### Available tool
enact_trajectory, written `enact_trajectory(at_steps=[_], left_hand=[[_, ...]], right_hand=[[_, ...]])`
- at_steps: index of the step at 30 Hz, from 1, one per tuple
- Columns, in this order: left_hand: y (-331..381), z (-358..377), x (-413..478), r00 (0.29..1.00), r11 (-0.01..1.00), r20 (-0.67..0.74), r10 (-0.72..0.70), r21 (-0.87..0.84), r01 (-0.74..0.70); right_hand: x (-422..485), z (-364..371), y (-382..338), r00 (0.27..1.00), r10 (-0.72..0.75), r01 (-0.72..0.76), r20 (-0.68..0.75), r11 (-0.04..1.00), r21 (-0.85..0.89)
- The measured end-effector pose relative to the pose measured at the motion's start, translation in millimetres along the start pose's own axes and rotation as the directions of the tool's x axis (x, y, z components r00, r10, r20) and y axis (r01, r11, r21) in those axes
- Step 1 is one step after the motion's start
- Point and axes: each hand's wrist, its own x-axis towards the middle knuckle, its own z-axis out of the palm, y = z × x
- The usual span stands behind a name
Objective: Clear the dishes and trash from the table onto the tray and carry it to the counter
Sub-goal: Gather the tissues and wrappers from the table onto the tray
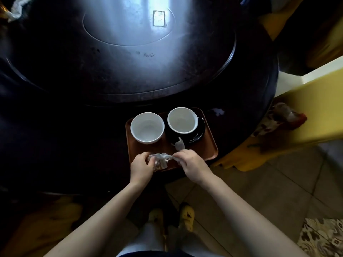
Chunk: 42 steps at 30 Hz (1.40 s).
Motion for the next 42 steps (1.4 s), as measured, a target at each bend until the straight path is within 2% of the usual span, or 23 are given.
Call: enact_trajectory(at_steps=[3, 5, 11, 14, 19, 21, 24, 28, 33, 35, 38, 42], left_hand=[[-7.2, 1.4, -1.4, 0.996, 0.989, -0.066, 0.066, 0.134, -0.056], [-8.8, -0.2, -6.2, 0.985, 0.977, -0.127, 0.116, 0.191, -0.091], [6.6, 4.5, -12.0, 0.964, 0.972, -0.126, 0.233, 0.065, -0.227], [17.7, 12.3, -9.4, 0.953, 0.962, -0.129, 0.273, 0.036, -0.271], [25.5, 31.8, -5.8, 0.932, 0.928, -0.031, 0.36, 0.109, -0.355], [25.1, 37.9, -7.2, 0.918, 0.901, 0.028, 0.395, 0.185, -0.393], [19.5, 41.9, -11.1, 0.876, 0.8, 0.114, 0.468, 0.367, -0.475], [15.8, 38.4, -16.0, 0.848, 0.717, 0.234, 0.475, 0.456, -0.527], [-4.6, 21.3, -21.6, 0.849, 0.696, 0.156, 0.505, 0.509, -0.507], [-16.6, 16.5, -25.3, 0.884, 0.693, 0.161, 0.438, 0.566, -0.446], [-33.3, 17.7, -28.5, 0.931, 0.693, 0.229, 0.284, 0.622, -0.364], [-42.7, 20.4, -29.2, 0.932, 0.669, 0.256, 0.255, 0.649, -0.361]], right_hand=[[-7.8, 1.0, 7.5, 0.972, 0.013, -0.018, -0.235, 1.0, -0.02], [-10.8, 2.4, 10.9, 0.947, 0.056, -0.078, -0.315, 0.995, -0.058], [-6.9, 17.9, 6.9, 0.99, 0.073, -0.094, -0.121, 0.978, -0.185], [-7.6, 20.4, 6.7, 0.991, 0.095, -0.105, -0.095, 0.988, -0.109], [-9.5, 7.3, 14.3, 0.945, 0.259, -0.244, -0.2, 0.965, 0.098], [-8.7, 3.6, 17.4, 0.927, 0.272, -0.263, -0.259, 0.962, 0.069], [-5.4, 5.1, 21.8, 0.911, 0.263, -0.29, -0.318, 0.956, -0.04], [-2.8, 11.0, 23.8, 0.934, 0.257, -0.294, -0.247, 0.948, -0.126], [-15.2, 3.3, 28.4, 0.912, 0.227, -0.263, -0.342, 0.963, -0.062], [-20.1, 1.3, 32.0, 0.91, 0.206, -0.254, -0.361, 0.963, -0.089], [-21.3, 0.7, 34.5, 0.93, 0.212, -0.258, -0.299, 0.959, -0.12], [-17.8, 0.7, 34.3, 0.931, 0.247, -0.283, -0.27, 0.953, -0.105]])
